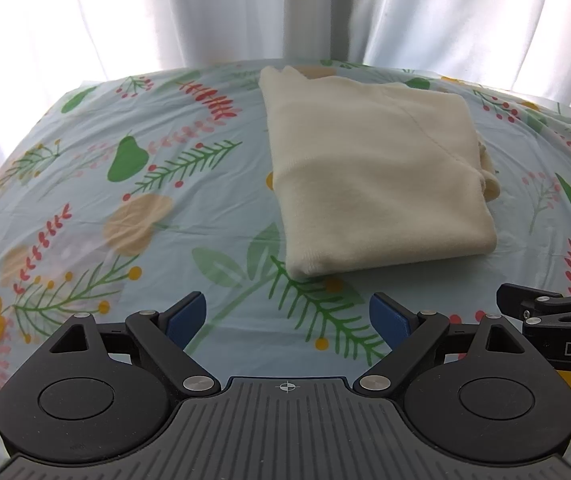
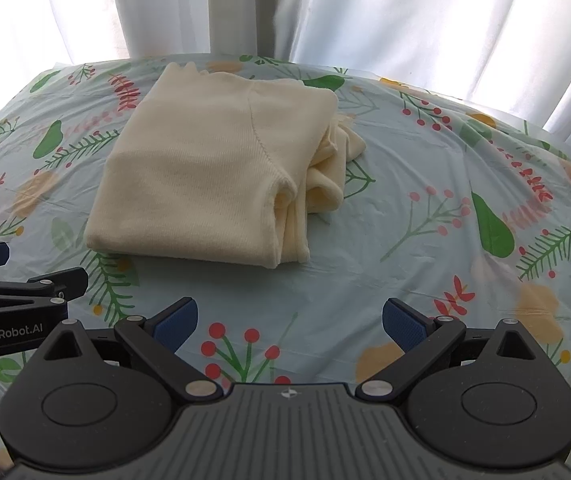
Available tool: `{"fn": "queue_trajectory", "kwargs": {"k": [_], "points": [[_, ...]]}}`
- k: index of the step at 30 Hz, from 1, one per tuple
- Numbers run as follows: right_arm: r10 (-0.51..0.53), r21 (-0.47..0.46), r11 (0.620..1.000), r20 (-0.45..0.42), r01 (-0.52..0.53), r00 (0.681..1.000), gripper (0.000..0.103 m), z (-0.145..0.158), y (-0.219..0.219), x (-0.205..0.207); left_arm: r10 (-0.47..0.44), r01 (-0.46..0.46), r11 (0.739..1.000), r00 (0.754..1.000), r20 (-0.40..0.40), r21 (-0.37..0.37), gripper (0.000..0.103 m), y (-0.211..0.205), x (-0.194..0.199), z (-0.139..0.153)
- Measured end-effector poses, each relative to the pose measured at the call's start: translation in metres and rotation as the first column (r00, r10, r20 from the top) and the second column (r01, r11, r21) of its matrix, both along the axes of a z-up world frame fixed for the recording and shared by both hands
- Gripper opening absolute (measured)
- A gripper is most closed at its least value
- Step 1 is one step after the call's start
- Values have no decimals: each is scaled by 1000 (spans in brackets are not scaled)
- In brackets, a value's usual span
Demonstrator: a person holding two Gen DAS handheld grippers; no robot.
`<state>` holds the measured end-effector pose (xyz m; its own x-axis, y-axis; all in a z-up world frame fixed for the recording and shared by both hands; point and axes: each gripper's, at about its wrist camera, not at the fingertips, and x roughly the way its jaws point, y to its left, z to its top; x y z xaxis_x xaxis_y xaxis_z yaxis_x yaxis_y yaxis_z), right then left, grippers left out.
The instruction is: Fold small clothes
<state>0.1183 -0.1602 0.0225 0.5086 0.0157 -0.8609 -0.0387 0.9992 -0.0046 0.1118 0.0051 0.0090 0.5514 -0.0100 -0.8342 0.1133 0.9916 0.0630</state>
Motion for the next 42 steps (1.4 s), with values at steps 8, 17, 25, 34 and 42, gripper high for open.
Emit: {"fn": "queue_trajectory", "kwargs": {"k": [8,17,25,34,42], "points": [[2,2,1000,1,-2,1000,99,0,0,1,2,-2,1000,1000,-7,2,93,-1,0,-1],[5,2,1000,-9,-5,1000,99,-1,2,3,2,-2,1000,1000,-15,5,93,-1,2,-1],[5,2,1000,-3,-5,1000,99,0,2,2,8,-8,1000,1000,-15,9,93,0,2,-1],[3,1,1000,-10,-3,1000,99,-1,1,2,3,-3,1000,1000,-16,2,93,-1,2,-3],[1,-7,1000,-12,-1,1000,99,-3,1,3,20,-20,999,1000,-10,-30,93,5,2,-3]]}}
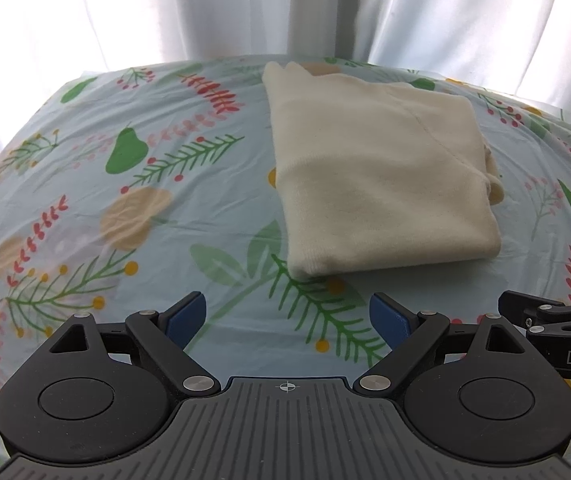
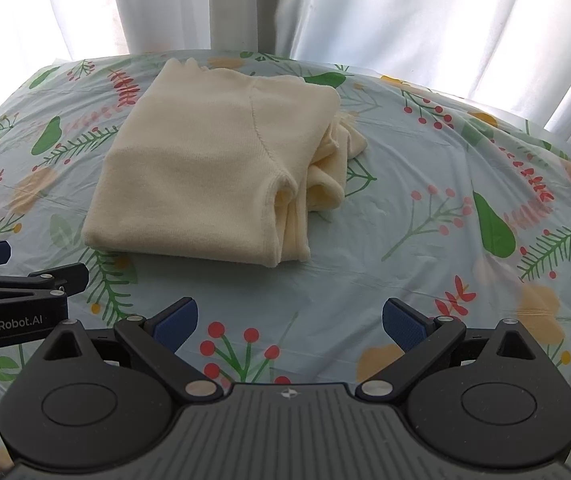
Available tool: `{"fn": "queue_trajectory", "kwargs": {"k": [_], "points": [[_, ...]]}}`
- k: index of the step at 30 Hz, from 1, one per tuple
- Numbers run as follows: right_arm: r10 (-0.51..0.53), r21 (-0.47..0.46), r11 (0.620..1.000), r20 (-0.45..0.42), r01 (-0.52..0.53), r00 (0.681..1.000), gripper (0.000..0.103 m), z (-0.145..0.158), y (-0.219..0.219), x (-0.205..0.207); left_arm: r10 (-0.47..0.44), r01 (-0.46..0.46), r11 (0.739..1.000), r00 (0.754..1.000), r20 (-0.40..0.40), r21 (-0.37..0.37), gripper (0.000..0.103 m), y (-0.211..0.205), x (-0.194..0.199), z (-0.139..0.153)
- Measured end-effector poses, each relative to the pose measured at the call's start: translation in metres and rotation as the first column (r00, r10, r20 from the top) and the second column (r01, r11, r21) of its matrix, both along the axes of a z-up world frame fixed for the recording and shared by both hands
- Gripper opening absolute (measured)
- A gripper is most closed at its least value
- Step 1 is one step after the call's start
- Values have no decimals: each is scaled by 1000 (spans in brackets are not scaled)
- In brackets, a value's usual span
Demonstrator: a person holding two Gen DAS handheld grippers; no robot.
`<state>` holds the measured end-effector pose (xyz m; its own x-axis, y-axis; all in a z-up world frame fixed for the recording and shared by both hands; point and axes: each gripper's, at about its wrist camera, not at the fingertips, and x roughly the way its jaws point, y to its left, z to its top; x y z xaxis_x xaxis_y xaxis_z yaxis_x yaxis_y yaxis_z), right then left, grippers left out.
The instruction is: Fold small clothes
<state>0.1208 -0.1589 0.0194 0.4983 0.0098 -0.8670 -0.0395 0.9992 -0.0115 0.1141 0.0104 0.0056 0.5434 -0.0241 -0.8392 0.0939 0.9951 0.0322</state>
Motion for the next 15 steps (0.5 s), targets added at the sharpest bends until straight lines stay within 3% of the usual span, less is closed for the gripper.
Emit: {"fn": "queue_trajectory", "kwargs": {"k": [15], "points": [[5,-12,1000,2,-5,1000,99,-1,3,1,-16,16,999,1000,-9,39,93,-6,1,-2]]}}
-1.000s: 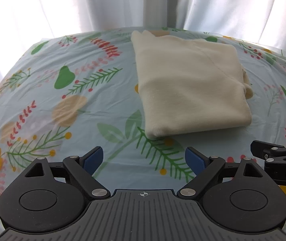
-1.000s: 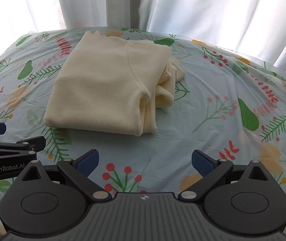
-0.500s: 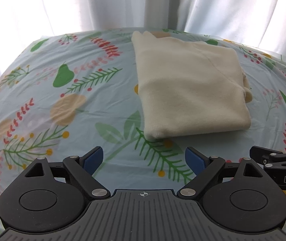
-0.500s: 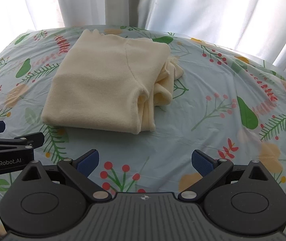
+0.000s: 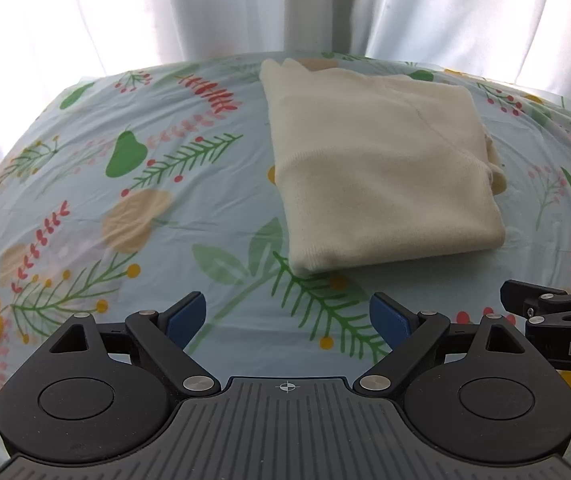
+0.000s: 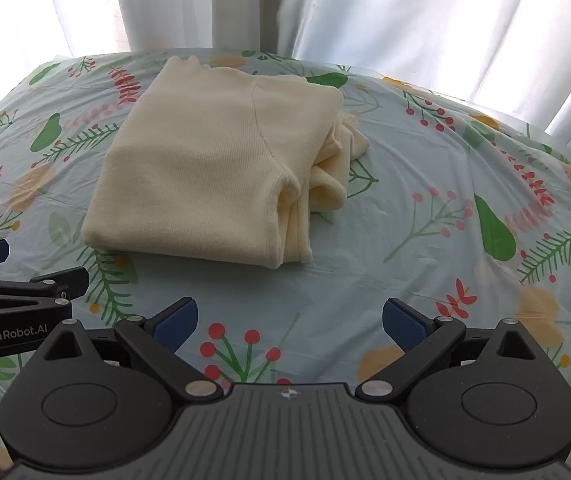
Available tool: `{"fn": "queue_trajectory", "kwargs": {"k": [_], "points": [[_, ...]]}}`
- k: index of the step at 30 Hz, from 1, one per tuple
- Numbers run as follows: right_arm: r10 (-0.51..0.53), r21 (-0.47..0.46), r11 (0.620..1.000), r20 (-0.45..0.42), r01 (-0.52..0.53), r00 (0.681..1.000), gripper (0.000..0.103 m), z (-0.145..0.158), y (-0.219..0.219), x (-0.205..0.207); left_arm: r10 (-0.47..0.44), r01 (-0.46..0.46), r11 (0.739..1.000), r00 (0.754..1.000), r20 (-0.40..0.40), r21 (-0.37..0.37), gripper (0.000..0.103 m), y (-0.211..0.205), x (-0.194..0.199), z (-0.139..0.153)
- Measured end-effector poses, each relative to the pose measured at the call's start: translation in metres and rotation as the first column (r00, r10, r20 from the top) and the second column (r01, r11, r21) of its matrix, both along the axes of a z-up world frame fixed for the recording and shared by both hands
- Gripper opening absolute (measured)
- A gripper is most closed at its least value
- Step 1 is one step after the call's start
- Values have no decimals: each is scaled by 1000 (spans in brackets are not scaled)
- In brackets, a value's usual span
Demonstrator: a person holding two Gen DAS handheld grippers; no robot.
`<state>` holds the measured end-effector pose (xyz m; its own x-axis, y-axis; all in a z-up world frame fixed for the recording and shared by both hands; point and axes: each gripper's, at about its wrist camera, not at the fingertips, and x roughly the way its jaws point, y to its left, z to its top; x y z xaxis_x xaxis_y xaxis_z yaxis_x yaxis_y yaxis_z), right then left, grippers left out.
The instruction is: Fold small clothes
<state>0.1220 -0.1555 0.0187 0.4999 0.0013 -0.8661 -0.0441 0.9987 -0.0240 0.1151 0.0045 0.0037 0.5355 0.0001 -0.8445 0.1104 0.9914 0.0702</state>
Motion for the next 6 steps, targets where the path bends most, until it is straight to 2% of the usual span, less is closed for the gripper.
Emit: {"fn": "queue_trajectory", "kwargs": {"k": [6], "points": [[-3,0,1000,-1,3,1000,99,-1,-1,1,2,-2,1000,1000,-7,4,93,1,1,-1]]}}
